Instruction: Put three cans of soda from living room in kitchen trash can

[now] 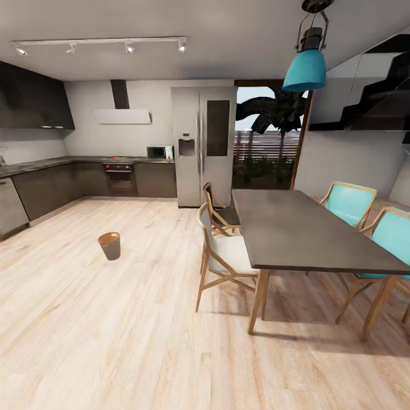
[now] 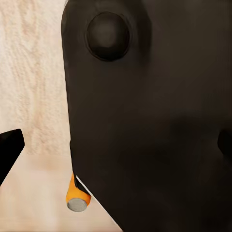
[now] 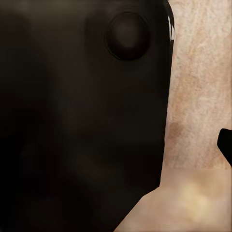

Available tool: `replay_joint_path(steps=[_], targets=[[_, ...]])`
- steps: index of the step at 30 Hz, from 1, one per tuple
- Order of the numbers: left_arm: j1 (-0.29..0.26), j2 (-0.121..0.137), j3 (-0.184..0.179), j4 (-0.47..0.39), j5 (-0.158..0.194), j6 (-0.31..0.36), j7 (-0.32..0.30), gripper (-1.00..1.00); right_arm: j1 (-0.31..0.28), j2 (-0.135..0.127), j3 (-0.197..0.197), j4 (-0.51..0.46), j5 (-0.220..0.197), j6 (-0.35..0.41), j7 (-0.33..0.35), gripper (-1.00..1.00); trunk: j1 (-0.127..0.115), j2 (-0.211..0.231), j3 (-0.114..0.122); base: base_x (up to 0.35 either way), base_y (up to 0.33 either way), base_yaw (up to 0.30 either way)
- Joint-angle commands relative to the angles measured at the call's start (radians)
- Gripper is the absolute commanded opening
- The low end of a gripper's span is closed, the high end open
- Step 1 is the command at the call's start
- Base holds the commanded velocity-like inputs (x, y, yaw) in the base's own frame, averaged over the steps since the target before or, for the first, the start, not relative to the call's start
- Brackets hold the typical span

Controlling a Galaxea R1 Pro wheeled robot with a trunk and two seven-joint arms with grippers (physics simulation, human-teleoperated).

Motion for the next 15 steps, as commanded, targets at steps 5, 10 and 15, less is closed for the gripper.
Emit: replay_joint_path(steps=[5,10,15], targets=[[-0.008,0.000,0.000,-0.011,0.000,-0.004,-0.003,1.00,0.001,-0.006,-0.001,0.001,-0.002,-0.005,0.005,1.00,0.000,0.000,0.000,0.000,0.000,0.000],[-0.008,0.000,0.000,-0.011,0.000,-0.004,-0.003,1.00,0.001,-0.006,-0.001,0.001,-0.002,-0.005,0.005,1.00,0.000,0.000,0.000,0.000,0.000,0.000],[-0.008,0.000,0.000,-0.011,0.000,-0.004,-0.003,1.00,0.001,-0.006,-0.001,0.001,-0.002,-0.005,0.005,1.00,0.000,0.000,0.000,0.000,0.000,0.000]])
